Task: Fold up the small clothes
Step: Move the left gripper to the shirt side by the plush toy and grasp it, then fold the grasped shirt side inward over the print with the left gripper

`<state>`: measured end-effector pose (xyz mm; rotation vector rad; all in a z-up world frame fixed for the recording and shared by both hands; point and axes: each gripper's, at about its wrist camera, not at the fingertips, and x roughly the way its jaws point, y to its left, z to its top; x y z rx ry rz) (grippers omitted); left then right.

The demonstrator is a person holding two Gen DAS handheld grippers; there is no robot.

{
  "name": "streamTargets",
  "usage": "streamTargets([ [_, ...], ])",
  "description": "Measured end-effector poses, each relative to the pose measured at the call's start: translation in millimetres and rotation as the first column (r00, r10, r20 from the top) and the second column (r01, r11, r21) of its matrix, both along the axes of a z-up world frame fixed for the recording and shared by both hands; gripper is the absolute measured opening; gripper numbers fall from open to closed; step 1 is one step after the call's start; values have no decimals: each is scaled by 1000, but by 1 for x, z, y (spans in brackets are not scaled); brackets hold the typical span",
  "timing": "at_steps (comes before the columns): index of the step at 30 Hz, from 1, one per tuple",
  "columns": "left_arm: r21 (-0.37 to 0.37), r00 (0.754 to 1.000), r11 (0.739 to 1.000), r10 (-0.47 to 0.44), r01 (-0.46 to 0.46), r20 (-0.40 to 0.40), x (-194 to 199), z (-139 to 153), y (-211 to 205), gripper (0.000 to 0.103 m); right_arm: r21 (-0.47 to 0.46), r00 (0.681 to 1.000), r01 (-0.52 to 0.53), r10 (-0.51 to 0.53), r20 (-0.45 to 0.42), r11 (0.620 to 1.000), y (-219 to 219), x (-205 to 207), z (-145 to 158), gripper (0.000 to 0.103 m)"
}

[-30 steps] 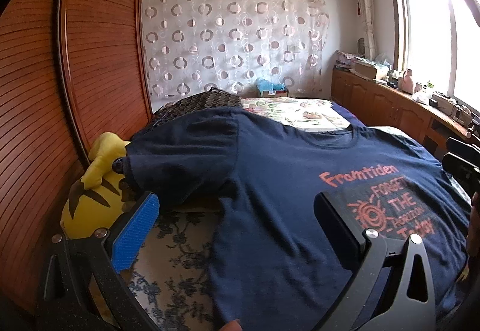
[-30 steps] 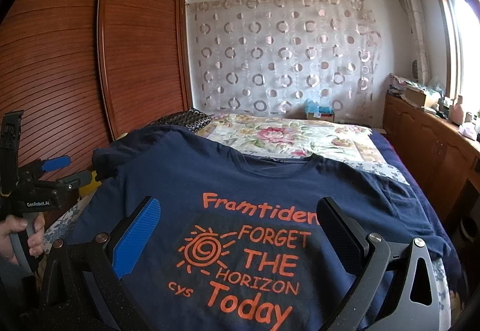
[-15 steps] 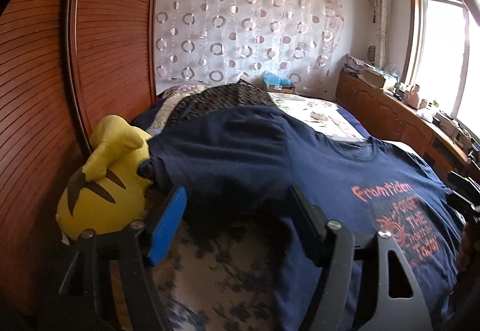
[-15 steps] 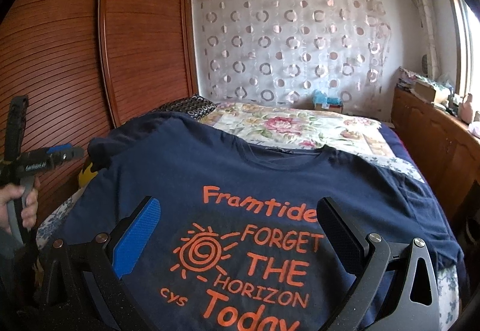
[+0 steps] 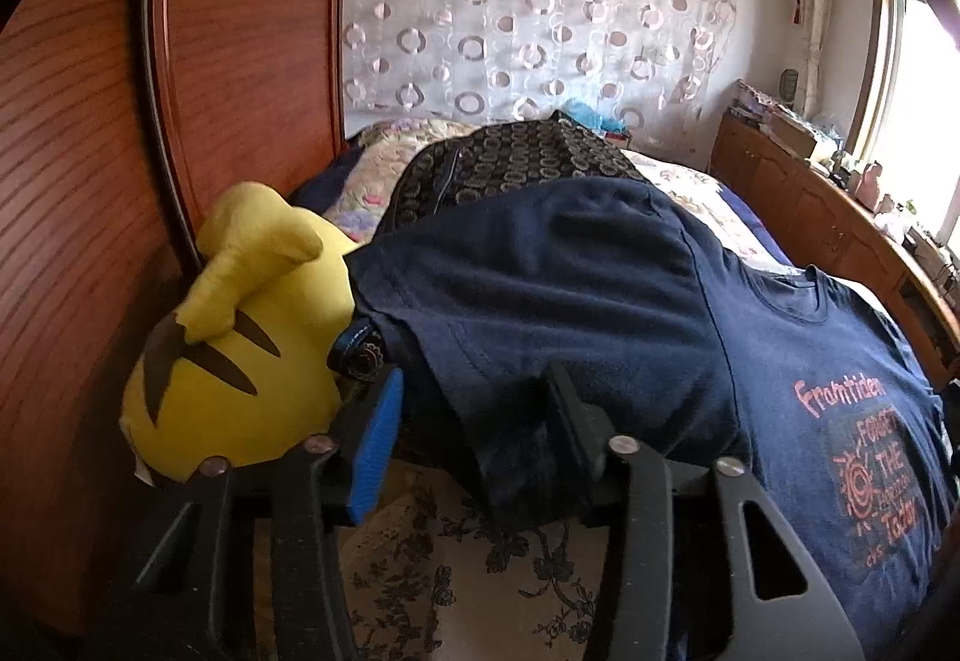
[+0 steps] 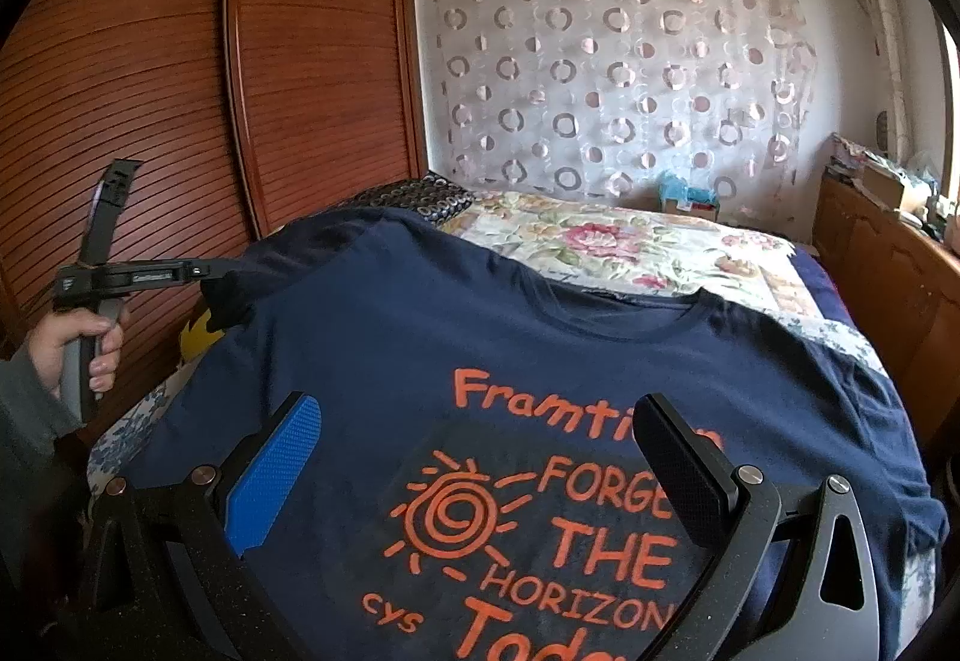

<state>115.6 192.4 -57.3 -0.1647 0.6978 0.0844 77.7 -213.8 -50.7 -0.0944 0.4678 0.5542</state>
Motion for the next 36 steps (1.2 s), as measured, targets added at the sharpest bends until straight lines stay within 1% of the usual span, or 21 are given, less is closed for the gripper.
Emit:
streamTargets([
  [4,-23,1000,1000,2,-3,-15,3,-3,6,43,-5,1000,-1,1,-12,1000,-2,3,-1,103],
  [5,-26,1000,1000,0,0,-16,3,-4,6,39,-4,1000,0,0,-15,1000,-2,3,0,103],
  [6,-25,1000,1000,-5,5,-15,3,-3,6,33,0,1000,1,-1,-18,1000,-5,3,-1,103],
  [7,-23,1000,1000,-10,10,-8,2,-3,5,30,0,1000,3,-3,-19,1000,-2,3,0,103],
  [9,-16,1000,1000,-25,25,4,-1,0,1,18,2,1000,5,-5,-20,1000,-2,2,0,103],
  [12,4,999,999,-40,40,28,-5,7,-7,11,4,1000,9,-9,-22,1000,-2,1,0,103],
  [14,23,997,999,-49,48,53,-9,13,-12,9,5,1000,11,-11,-22,1000,-2,1,0,103],
  [19,35,992,996,-79,76,97,-12,29,-24,8,8,1000,19,-19,-24,1000,-3,1,-1,103],
  [25,36,980,990,-143,139,141,0,56,-50,7,15,999,36,-35,-20,999,-8,3,0,103],
  [28,46,969,981,-192,187,153,10,69,-72,7,19,999,51,-51,-18,999,-13,4,1,103],
  [32,74,948,962,-273,264,166,19,84,-109,7,29,997,73,-73,-19,997,-21,4,3,103],
  [36,89,931,943,-331,320,158,23,91,-137,7,33,996,89,-89,-17,995,-25,1,4,103],
])
